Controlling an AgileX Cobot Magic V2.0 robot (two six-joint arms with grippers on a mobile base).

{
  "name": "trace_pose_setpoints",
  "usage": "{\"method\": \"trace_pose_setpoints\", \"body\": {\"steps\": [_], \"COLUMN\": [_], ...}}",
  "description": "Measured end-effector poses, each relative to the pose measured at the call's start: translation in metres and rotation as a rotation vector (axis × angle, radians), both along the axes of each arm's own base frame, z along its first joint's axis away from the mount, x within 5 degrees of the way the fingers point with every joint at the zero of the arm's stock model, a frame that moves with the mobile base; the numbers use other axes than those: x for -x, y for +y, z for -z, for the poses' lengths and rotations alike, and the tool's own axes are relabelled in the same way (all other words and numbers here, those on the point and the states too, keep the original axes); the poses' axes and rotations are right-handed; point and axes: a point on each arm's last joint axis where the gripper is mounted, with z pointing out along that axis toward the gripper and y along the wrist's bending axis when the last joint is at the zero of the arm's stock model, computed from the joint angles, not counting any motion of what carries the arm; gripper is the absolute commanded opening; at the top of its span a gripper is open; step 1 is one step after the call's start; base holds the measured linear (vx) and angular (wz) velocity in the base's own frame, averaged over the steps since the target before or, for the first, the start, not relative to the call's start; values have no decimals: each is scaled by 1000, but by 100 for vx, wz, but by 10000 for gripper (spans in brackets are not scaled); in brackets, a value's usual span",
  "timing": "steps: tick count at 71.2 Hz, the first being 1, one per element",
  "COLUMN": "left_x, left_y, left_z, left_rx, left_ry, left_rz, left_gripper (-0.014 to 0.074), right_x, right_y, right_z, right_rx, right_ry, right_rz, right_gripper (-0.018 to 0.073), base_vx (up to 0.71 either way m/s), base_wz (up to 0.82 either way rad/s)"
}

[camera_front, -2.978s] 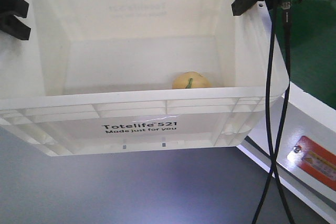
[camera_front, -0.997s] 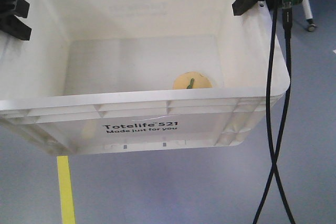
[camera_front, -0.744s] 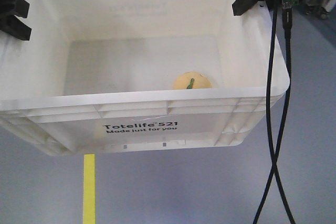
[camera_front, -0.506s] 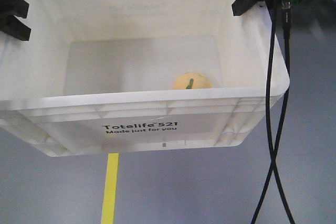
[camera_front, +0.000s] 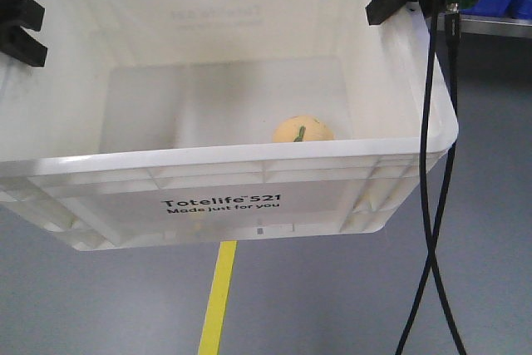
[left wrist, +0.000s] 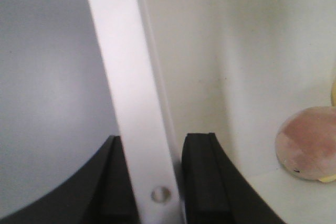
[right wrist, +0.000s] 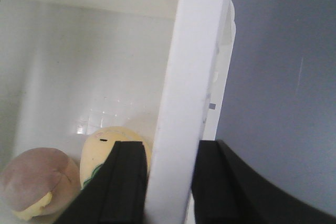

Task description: Place moving items into box and shelve

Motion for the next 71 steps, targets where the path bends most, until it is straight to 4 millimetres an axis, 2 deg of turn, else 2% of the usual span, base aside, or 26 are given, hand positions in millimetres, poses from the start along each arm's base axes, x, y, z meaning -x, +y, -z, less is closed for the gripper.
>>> {"method": "trace_pose_setpoints", "body": {"steps": [71], "left_x": [0], "left_y": [0], "left_z": [0], "left_rx": [3], "left_ry": [0], "left_rz": [1], "left_gripper": [-17], "right_x": [0], "right_y": [0], "right_z": [0], "right_rx": [1], "right_ry": [0], "right_rz": [0], "right_gripper": [-12], "base_vx": [49], "base_wz": [10]}}
